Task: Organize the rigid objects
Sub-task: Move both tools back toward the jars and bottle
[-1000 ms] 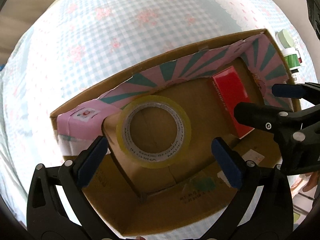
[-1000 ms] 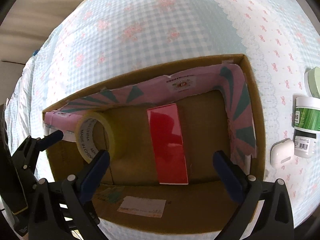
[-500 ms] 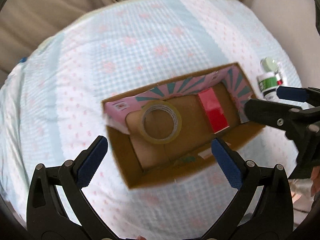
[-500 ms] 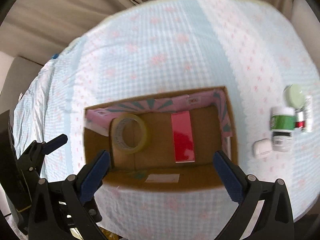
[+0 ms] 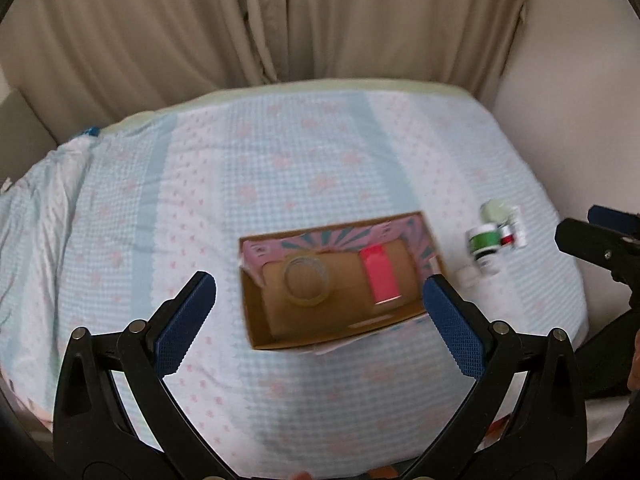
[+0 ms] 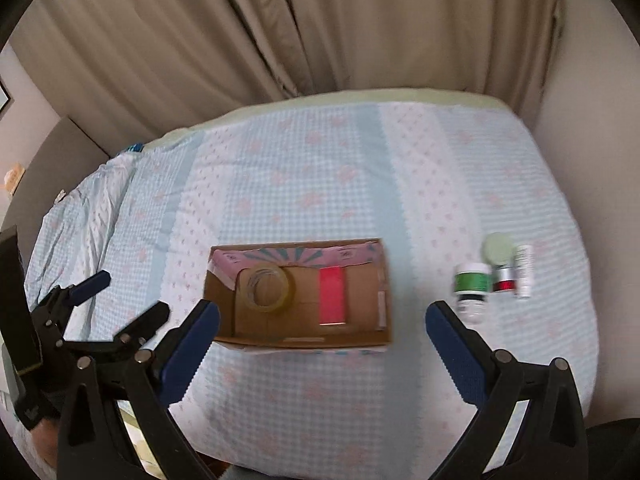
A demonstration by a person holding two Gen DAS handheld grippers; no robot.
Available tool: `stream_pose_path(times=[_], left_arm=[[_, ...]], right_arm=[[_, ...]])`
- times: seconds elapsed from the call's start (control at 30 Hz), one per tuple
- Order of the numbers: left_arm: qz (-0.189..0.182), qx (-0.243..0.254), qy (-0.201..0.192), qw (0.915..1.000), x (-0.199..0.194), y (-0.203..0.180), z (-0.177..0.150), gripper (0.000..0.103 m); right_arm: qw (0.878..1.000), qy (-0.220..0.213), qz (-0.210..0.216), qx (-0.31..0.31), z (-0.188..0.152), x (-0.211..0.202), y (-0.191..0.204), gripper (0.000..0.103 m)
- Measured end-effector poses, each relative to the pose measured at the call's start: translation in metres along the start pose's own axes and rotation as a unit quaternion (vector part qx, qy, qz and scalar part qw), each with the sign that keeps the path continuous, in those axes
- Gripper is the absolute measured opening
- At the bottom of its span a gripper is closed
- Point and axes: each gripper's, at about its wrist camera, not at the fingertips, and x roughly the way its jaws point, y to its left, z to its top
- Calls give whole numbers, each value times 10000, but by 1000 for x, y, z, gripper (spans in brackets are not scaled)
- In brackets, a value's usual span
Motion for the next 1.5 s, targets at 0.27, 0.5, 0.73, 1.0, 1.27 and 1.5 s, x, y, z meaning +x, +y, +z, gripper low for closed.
stream_pose_path(times=[0.27, 0.5, 0.73, 1.0, 1.27, 1.5], left_arm=[[173, 65, -495, 9986, -19, -91, 11, 103], [22, -529, -851, 9950, -7, -185, 18, 103], [214, -534, -404, 9975, 40, -260, 21, 103], [-82, -225, 70, 9997, 107, -315, 26, 103], [-338, -131, 717, 9968, 203, -334, 23, 103], [-339, -51, 1297, 9910, 285, -342, 15, 103]], right_arm=[[9979, -298, -513, 261, -11, -48, -96, 103], [9961, -577, -614, 267, -5, -64, -197, 103], [9954, -699, -584, 283, 6, -60, -275, 103], [9948, -642, -530, 592, 13, -28, -330, 103], [9930, -325, -463, 1039, 13, 37, -374, 102], [9901, 192, -533, 1284, 11, 112, -399, 102]])
